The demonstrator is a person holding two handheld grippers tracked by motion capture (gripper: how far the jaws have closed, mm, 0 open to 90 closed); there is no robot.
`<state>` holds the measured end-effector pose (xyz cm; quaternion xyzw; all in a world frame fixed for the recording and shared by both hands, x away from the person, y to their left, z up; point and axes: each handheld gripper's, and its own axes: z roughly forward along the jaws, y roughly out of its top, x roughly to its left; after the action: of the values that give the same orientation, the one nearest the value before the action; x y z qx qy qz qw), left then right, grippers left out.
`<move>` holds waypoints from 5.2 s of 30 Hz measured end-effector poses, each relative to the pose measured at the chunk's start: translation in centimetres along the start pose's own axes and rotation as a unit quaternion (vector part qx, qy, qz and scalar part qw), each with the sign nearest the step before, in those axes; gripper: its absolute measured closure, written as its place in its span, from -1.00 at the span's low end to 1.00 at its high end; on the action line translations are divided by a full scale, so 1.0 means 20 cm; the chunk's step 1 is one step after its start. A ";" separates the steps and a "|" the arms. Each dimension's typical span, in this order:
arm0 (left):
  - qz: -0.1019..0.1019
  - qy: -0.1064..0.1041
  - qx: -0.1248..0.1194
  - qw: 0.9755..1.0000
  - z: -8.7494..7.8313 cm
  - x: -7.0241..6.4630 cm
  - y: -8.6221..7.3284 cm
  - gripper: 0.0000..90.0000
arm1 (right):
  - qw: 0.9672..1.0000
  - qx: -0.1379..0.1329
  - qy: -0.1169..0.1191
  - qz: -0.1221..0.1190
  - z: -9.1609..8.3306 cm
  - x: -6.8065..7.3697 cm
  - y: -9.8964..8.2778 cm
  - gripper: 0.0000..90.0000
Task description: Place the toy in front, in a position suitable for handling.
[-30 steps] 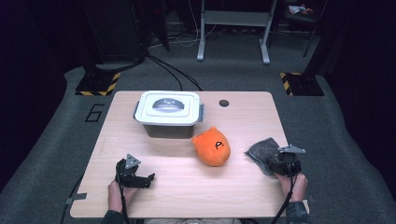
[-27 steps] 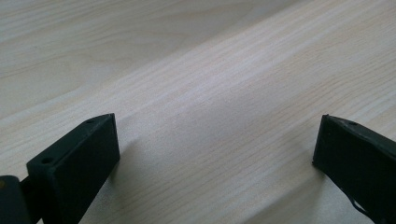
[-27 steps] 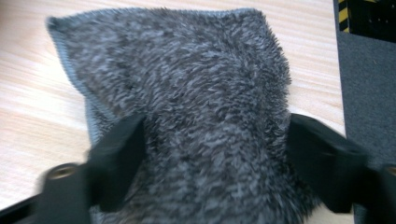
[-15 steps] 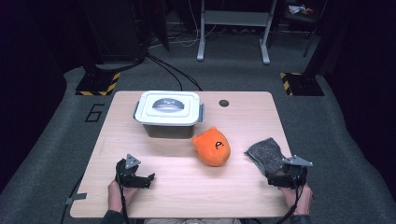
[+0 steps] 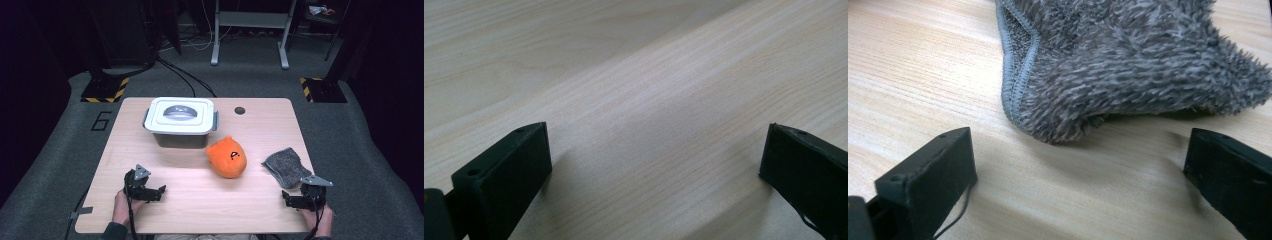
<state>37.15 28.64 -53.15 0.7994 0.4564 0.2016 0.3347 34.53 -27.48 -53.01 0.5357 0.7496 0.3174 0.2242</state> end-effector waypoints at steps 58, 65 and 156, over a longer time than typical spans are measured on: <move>0.125 -0.157 -0.042 0.979 0.32 -0.64 0.79 -0.39 | 1.000 -0.001 -0.007 0.005 0.01 -0.02 0.01 -1.00; 0.137 -0.143 -0.033 0.980 0.32 -0.67 0.77 0.32 | 1.000 -0.001 -0.007 0.005 0.01 -0.02 0.01 -1.00; 0.064 -0.162 -0.077 0.982 0.21 -0.66 0.71 0.63 | 1.000 -0.002 -0.008 0.005 0.01 -0.01 0.01 -1.00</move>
<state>41.64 10.68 -46.17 0.8206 0.3276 0.1250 0.4514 34.97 -27.60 -53.04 0.5418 0.7443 0.3156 0.2297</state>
